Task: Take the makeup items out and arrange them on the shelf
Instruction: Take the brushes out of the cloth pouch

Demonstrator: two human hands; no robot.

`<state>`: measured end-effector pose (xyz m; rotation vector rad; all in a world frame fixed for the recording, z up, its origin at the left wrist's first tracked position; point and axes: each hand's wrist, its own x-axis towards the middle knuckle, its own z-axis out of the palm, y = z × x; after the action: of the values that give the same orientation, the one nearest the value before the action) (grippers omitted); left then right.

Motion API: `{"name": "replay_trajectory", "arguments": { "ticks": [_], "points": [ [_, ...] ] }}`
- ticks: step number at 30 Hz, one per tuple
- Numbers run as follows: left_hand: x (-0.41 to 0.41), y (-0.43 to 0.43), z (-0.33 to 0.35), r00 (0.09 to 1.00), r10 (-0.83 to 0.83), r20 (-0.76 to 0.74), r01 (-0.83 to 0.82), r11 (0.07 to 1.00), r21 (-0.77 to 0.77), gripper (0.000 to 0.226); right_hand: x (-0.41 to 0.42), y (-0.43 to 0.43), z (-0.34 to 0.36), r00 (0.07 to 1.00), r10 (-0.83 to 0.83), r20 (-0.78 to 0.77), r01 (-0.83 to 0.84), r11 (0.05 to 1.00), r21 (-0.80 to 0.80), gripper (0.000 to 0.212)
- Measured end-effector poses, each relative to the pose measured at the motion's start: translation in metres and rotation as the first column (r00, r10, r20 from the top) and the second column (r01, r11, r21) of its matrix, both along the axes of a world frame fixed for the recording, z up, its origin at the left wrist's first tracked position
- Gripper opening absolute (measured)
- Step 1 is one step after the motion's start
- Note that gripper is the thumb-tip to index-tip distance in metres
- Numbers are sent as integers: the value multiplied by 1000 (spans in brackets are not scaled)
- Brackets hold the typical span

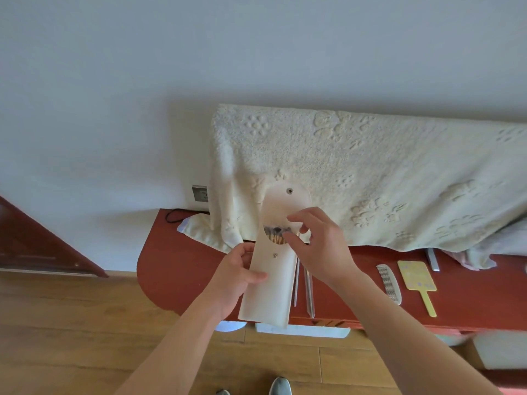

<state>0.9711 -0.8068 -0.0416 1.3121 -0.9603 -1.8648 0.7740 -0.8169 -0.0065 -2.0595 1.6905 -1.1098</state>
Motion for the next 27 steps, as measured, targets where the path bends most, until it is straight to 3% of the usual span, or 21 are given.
{"name": "replay_trajectory", "arguments": {
  "ticks": [6, 17, 27],
  "points": [
    [20, 8, 8, 999, -10, -46, 8, 999, -39, 66, 24, -5, 8, 997, 42, -59, -40, 999, 34, 26],
    [47, 18, 18, 998, 25, -56, -28, 998, -63, 55, 59, -15, 18, 990, 96, -100, -94, 995, 32, 3],
    [56, 27, 17, 1000, 6, -26, -8, 997, -80, 55, 64, -22, 26, 991, 93, -101, -90, 996, 28, 8]
  ]
}}
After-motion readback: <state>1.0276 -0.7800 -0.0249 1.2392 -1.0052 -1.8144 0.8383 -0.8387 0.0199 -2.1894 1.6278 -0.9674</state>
